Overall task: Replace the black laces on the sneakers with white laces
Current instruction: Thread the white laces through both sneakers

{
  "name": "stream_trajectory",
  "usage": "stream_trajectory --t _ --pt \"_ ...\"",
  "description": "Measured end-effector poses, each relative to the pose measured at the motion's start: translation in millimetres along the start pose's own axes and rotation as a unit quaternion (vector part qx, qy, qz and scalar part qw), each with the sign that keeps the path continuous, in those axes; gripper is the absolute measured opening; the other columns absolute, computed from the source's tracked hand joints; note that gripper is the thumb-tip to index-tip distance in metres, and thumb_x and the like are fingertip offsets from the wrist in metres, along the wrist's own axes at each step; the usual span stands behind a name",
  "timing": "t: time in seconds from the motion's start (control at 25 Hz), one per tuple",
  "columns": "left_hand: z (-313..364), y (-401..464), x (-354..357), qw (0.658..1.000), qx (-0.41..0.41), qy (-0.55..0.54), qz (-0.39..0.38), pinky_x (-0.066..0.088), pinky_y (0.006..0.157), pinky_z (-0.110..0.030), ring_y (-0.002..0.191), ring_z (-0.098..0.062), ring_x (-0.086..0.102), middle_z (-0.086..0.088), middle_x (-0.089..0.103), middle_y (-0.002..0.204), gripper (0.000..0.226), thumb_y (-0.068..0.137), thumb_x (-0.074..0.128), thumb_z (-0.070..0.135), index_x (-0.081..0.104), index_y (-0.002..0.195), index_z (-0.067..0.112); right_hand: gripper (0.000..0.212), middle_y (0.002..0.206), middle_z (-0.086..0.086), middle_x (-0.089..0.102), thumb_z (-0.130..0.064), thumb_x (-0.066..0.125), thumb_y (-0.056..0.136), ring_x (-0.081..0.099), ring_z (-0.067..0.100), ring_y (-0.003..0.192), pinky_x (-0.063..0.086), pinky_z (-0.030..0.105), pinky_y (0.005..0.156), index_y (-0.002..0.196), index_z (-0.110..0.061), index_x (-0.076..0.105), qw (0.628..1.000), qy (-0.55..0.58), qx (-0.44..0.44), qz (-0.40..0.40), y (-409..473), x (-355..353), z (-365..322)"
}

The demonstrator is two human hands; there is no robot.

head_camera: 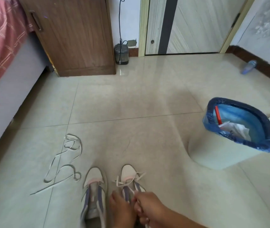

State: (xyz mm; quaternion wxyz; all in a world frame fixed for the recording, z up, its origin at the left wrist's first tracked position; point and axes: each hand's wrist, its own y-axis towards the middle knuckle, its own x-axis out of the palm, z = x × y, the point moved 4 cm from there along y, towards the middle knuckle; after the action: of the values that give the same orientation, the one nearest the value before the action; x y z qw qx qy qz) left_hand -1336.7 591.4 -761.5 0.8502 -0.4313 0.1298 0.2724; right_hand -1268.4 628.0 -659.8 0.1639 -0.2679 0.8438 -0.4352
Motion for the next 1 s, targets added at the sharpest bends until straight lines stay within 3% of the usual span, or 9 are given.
stream_trajectory --t 0.04,0.12,0.28,0.4,0.48,0.6,0.72,0.84,1.0 --pt "3.0 -2.5 -5.5 0.998 0.003 -0.001 0.065 0.033 0.1 -0.035 0.117 -0.033 0.044 -0.031 0.042 0.13 0.043 0.095 0.044 0.024 0.045 0.127 -0.005 0.035 0.037 0.001 0.038 -0.012 0.041 0.096 0.028 0.009 0.027 0.019 0.015 0.032 0.063 -0.008 0.051 1.0 0.008 -0.006 0.0 -0.1 2.3 -0.7" --pt "9.8 -4.2 -14.7 0.995 0.03 -0.063 0.072 0.045 0.091 -0.038 0.101 -0.032 0.056 -0.028 0.057 0.113 0.026 0.095 0.046 0.013 0.059 0.107 -0.006 0.036 0.036 0.0 0.039 -0.007 0.04 0.097 0.03 0.006 0.024 0.022 0.017 0.03 0.062 -0.007 0.049 0.998 -0.013 -0.051 0.021 -7.1 7.0 4.5" --pt "22.6 7.6 -38.9 0.983 0.01 -0.159 0.087 0.046 0.09 -0.034 0.099 -0.03 0.06 -0.019 0.064 0.103 0.037 0.101 0.039 0.026 0.065 0.104 0.001 0.034 0.039 -0.004 0.044 -0.015 0.05 0.094 0.041 0.006 0.035 0.034 0.015 0.045 0.06 -0.013 0.052 0.986 -0.103 -0.132 0.001 -30.1 10.3 26.2" --pt "44.7 7.6 -47.7 0.983 0.088 -0.14 0.08 0.045 0.094 -0.035 0.105 -0.03 0.058 -0.018 0.061 0.109 0.027 0.099 0.039 0.012 0.062 0.108 0.002 0.032 0.042 -0.008 0.05 -0.021 0.053 0.091 0.048 -0.001 0.044 0.035 0.011 0.051 0.059 -0.024 0.056 0.973 -0.164 -0.16 -0.022 -42.5 0.9 42.7" --pt "58.3 -3.2 -53.7 0.981 0.156 -0.094 0.074 0.039 0.102 -0.029 0.114 -0.022 0.053 -0.01 0.054 0.123 0.032 0.097 0.038 0.005 0.055 0.124 0.007 0.029 0.046 -0.009 0.055 -0.021 0.052 0.093 0.05 -0.002 0.047 0.036 0.011 0.054 0.065 -0.023 0.059 0.97 -0.188 -0.141 -0.061 -42.6 -6.8 41.1" --pt "81.0 -19.1 -59.8 0.961 0.25 -0.076 0.093 0.024 0.096 0.003 0.121 -0.005 0.039 0.0 0.04 0.137 0.052 0.093 0.034 -0.007 0.039 0.142 0.011 0.016 0.065 0.004 0.069 -0.02 0.053 0.095 0.06 0.013 0.057 0.045 0.02 0.06 0.09 -0.007 0.062 0.986 -0.062 -0.086 -0.132 -37.6 -9.8 27.3" --pt "101.4 -32.4 -65.2 0.943 0.305 -0.082 0.104 0.018 0.088 0.012 0.121 0.001 0.033 0.009 0.034 0.137 0.062 0.09 0.034 -0.013 0.033 0.145 0.015 0.023 0.079 0.017 0.07 -0.019 0.056 0.094 0.065 0.022 0.068 0.051 0.03 0.068 0.099 0.003 0.06 0.984 0.105 -0.027 -0.144 -29.7 -14.8 8.2" --pt "115.2 -41.0 -63.3 0.933 0.332 -0.089 0.108 0.017 0.088 0.012 0.12 0.003 0.032 0.013 0.032 0.133 0.064 0.087 0.035 -0.013 0.033 0.145 0.014 0.027 0.065 0.01 0.056 -0.03 0.058 0.089 0.047 0.015 0.05 0.042 0.024 0.051 0.085 -0.003 0.061 0.969 0.187 -0.043 -0.158 -30.4 -22.2 -13.5" --pt "121.9 -38.4 -50.7 0.948 0.306 -0.059 0.063 0.026 0.091 0.0 0.118 -0.001 0.038 0.009 0.035 0.138 0.053 0.094 0.038 0.0 0.034 0.145 0.017 0.034 0.048 0.002 0.036 -0.034 0.047 0.097 0.021 0.011 0.038 0.023 0.019 0.04 0.091 -0.003 0.061 0.981 0.15 -0.078 -0.091 -46.3 -44.9 -1.9"
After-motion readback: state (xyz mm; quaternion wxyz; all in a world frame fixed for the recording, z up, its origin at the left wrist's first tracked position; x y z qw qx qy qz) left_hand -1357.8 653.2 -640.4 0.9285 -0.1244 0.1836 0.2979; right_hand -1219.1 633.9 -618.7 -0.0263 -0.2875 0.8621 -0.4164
